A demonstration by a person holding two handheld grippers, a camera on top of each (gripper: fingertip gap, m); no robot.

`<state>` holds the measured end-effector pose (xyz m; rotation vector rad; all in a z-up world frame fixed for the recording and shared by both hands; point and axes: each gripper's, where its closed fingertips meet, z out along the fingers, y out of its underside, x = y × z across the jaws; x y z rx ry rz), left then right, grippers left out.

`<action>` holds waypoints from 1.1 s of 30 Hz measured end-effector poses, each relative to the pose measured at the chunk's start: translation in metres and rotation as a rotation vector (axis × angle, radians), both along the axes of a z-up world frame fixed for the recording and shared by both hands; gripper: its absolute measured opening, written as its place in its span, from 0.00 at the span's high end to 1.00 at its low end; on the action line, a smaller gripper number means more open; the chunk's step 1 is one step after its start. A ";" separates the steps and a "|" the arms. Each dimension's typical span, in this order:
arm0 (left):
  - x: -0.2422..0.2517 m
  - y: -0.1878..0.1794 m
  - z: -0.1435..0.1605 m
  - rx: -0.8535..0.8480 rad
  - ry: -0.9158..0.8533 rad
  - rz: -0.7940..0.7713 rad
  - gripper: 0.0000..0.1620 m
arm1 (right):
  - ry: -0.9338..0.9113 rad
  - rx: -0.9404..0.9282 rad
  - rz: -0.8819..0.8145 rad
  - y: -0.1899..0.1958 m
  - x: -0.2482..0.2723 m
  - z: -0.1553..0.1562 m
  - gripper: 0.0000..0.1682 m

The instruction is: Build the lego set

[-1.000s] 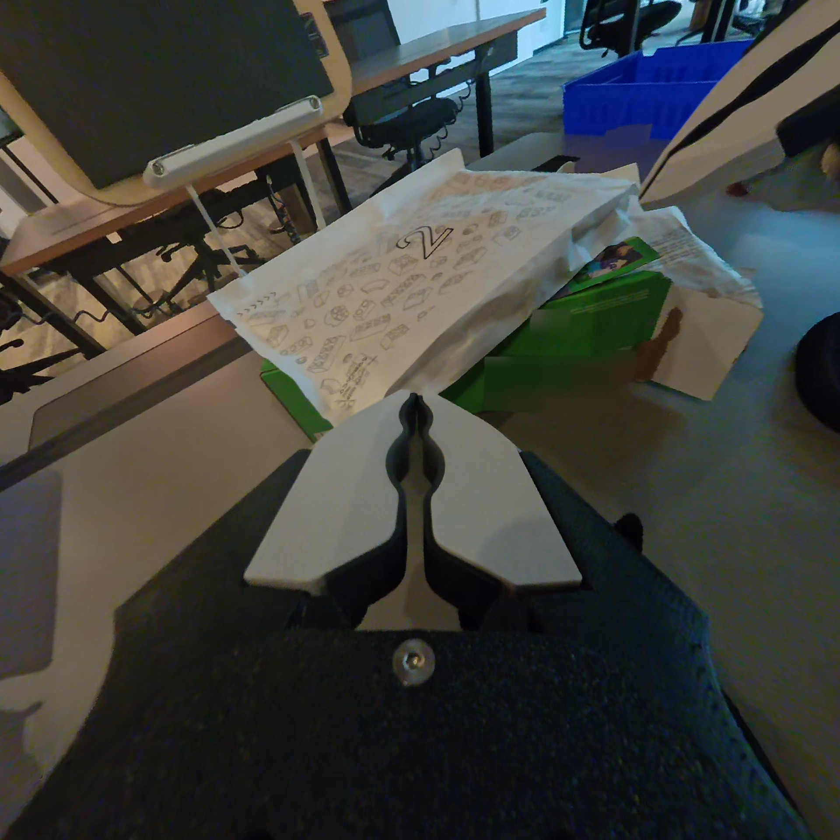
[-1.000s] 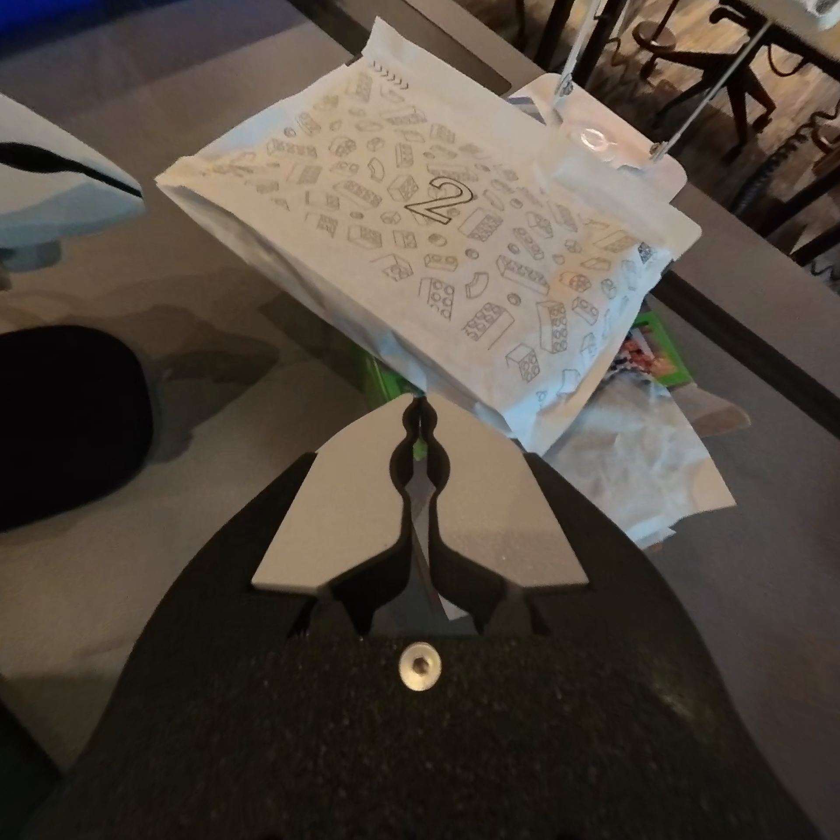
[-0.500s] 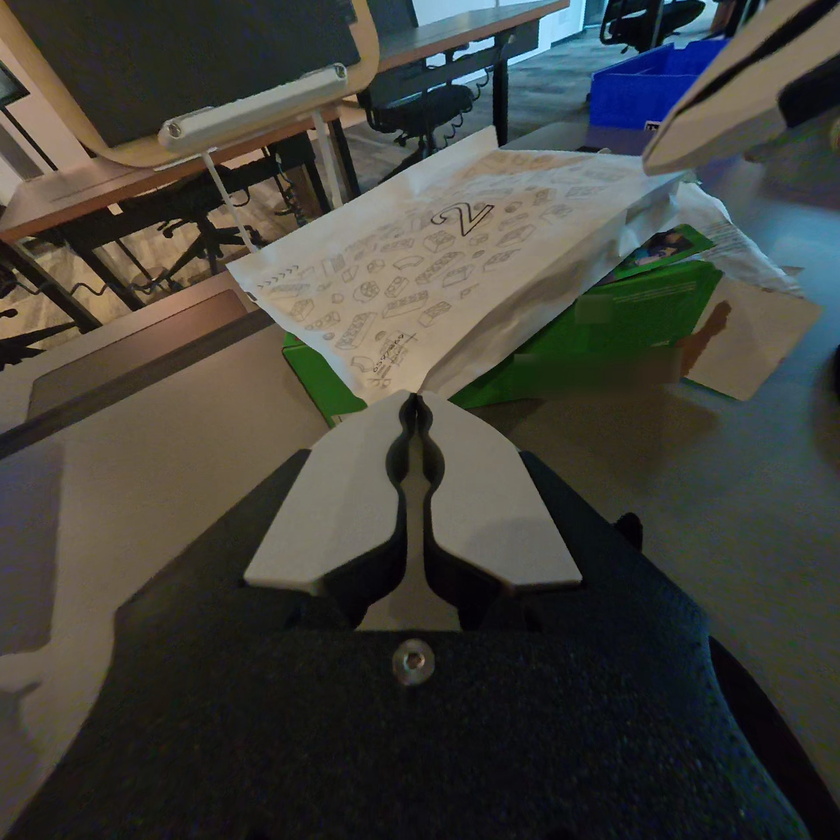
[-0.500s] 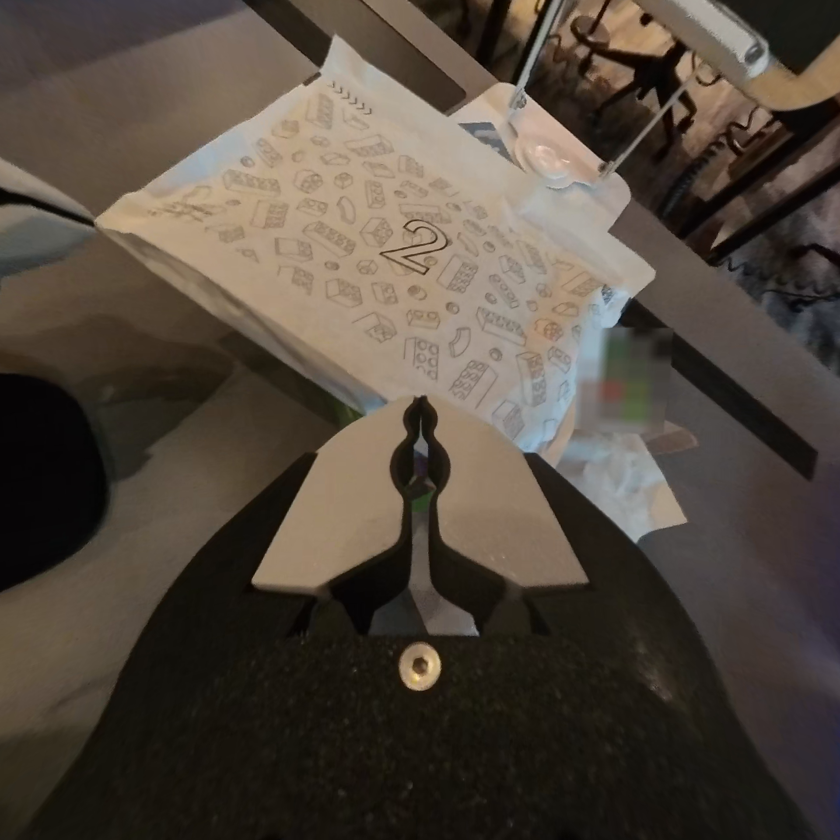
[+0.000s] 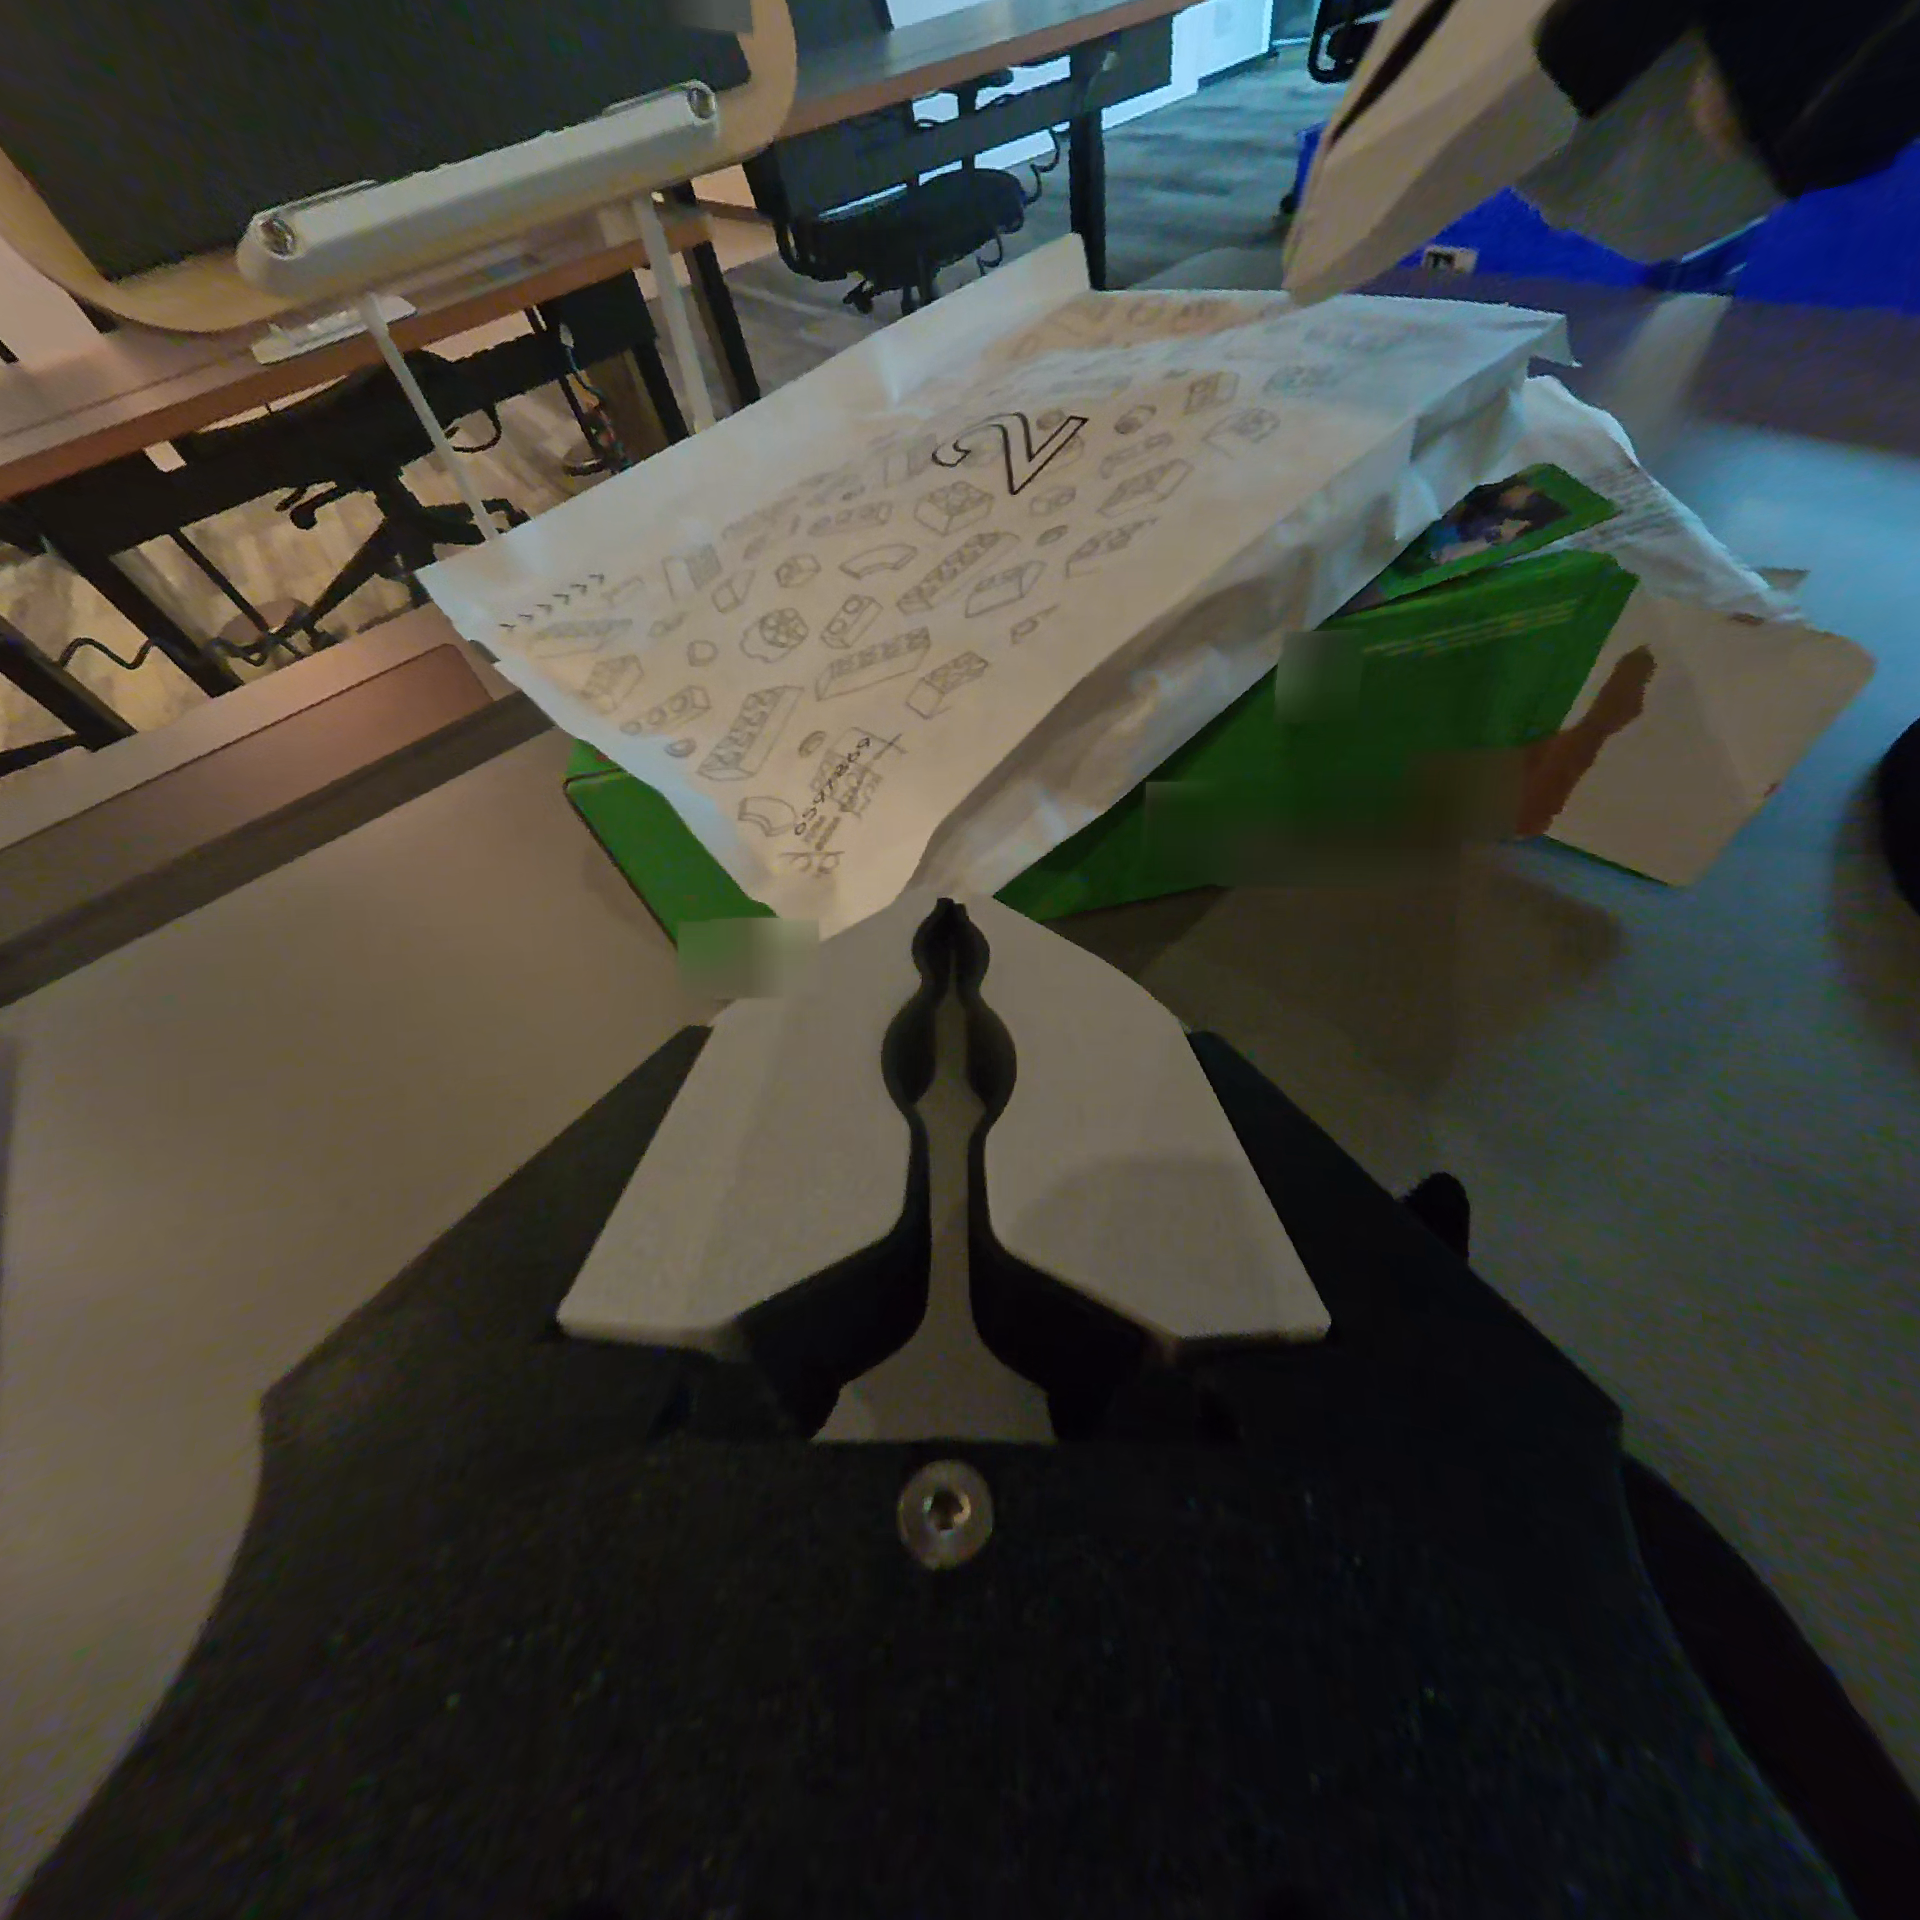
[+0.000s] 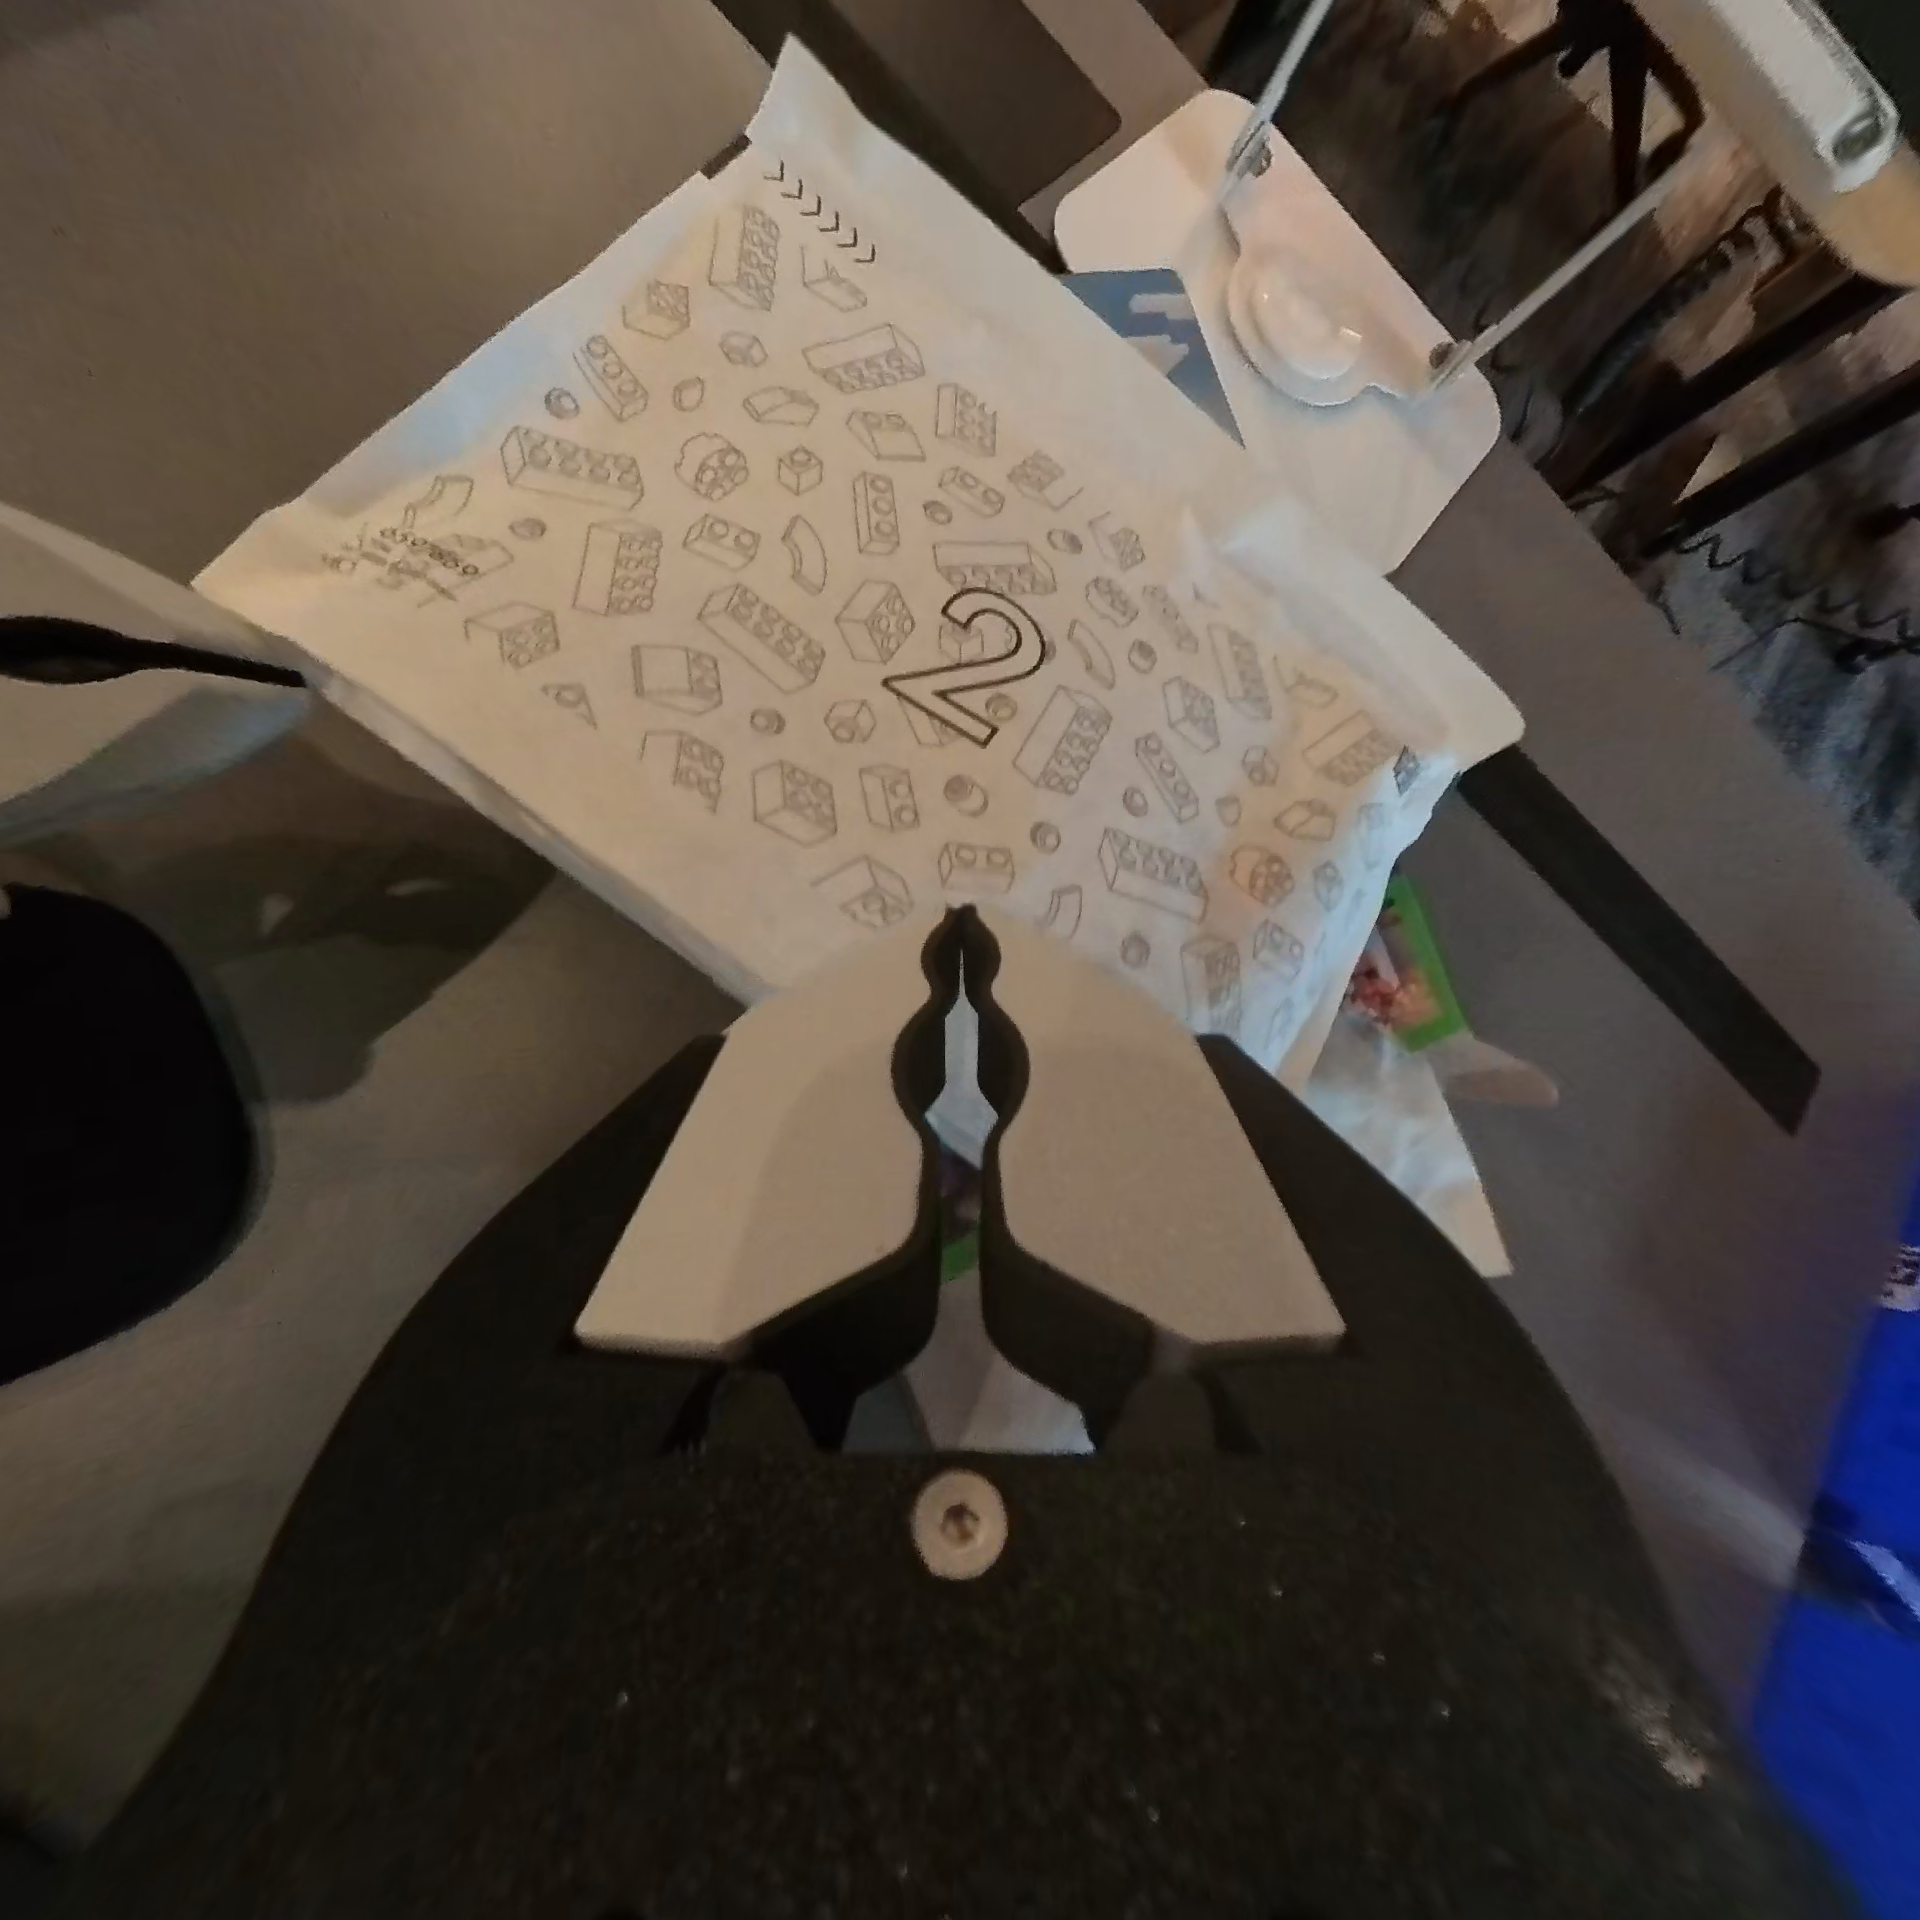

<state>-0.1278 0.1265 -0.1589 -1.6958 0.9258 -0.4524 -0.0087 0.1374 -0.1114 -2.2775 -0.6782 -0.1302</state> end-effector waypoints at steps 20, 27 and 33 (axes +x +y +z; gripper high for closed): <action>-0.033 0.014 0.021 -0.034 -0.121 0.056 1.00 | 0.426 -0.140 0.054 0.027 0.084 0.000 0.82; -0.032 0.025 0.023 -0.086 -0.203 0.048 0.98 | 0.786 -0.220 -0.004 0.066 0.114 -0.020 0.64; -0.032 0.018 0.022 -0.075 -0.179 0.050 0.98 | 0.944 -0.340 0.018 0.129 0.111 -0.029 0.54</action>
